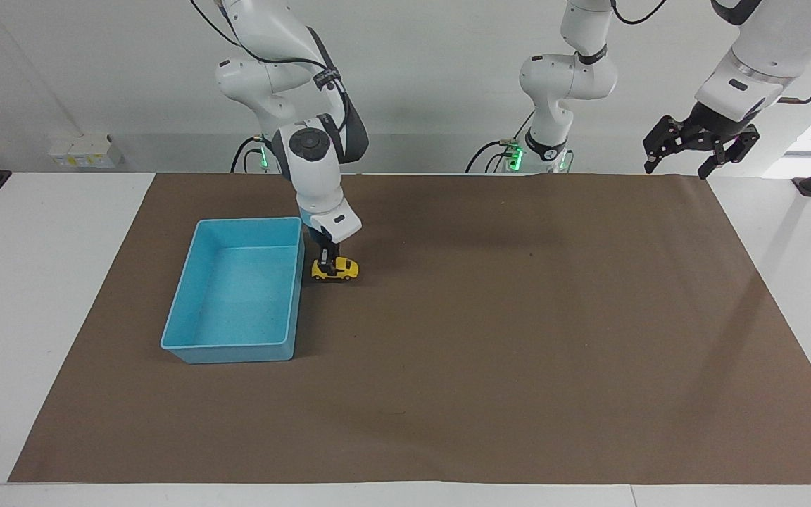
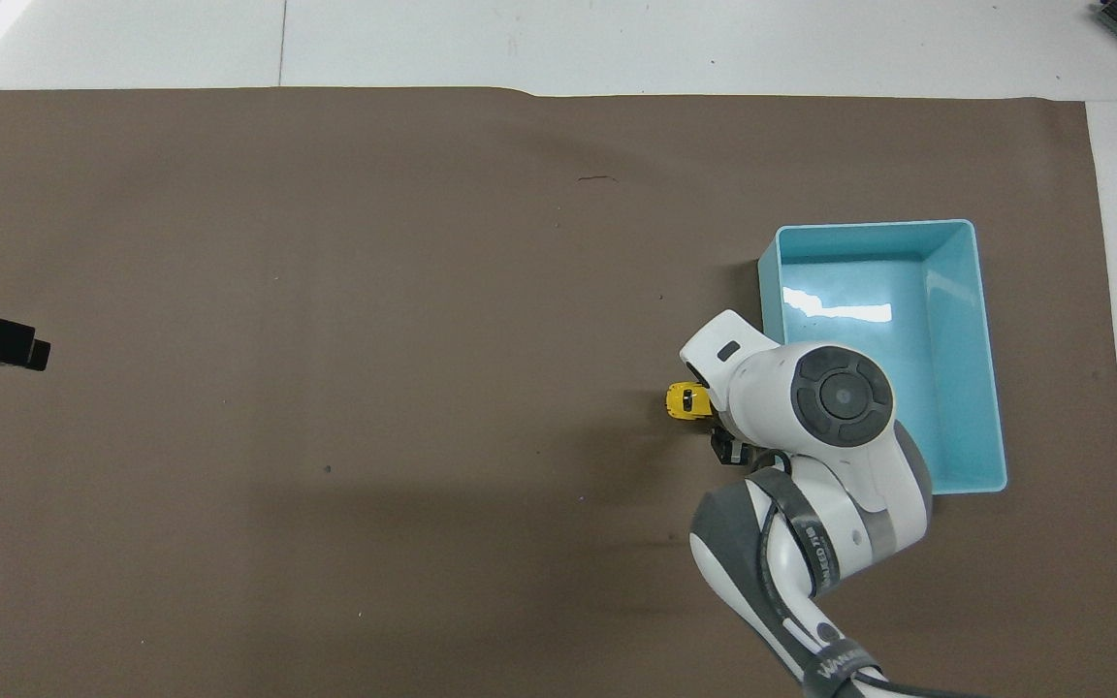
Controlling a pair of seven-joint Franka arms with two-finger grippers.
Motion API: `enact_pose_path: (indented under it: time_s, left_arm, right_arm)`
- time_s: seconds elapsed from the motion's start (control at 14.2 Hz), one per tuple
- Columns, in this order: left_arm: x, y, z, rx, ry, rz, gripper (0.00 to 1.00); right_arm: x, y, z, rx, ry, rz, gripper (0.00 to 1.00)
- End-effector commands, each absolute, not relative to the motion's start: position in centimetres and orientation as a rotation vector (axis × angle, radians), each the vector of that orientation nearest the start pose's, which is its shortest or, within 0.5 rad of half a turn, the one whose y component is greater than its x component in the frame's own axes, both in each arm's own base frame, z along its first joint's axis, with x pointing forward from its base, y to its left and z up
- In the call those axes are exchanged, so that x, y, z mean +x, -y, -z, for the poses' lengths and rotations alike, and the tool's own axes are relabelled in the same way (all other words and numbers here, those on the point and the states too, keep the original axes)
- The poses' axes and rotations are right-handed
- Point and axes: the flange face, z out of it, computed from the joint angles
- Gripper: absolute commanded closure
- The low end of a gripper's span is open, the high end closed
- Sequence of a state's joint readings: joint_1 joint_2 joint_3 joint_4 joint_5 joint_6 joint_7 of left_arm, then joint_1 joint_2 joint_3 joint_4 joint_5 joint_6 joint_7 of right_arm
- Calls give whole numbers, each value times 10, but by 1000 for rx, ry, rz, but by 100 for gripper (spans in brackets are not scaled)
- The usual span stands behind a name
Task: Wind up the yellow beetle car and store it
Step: 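Grasp the yellow car with the right gripper and lift it, then lower the car into the blue bin and open the right gripper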
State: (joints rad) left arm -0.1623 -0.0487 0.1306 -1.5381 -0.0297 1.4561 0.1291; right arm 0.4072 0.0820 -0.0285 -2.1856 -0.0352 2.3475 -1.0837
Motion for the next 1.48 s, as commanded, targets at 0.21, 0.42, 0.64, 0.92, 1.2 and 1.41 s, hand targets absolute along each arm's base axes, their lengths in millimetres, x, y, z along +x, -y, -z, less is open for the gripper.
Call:
enact_pose_path:
  time_s: [0.21, 0.42, 0.64, 0.92, 1.2, 1.41]
  left_arm:
    - [520, 17, -659, -3182, -252, -58, 0]
    - [520, 17, -659, -3182, -252, -58, 0]
    - [520, 17, -659, -3182, -252, -58, 0]
    - [520, 17, -659, -3182, -252, -58, 0]
    - [520, 17, -659, -3182, -252, -58, 0]
    - [520, 17, -659, -3182, -252, -58, 0]
  right_arm:
    - [545, -211, -430, -2395, 2089, 98, 100]
    - [560, -155, -437, -2374, 2111, 59, 100]
    - [571, -88, -432, -2321, 2158, 23, 100]
    - [568, -27, -423, -2263, 2183, -33, 100]
    - [558, -21, -409, -2268, 2178, -33, 100]
    - [552, -14, -386, -2271, 2190, -26, 100]
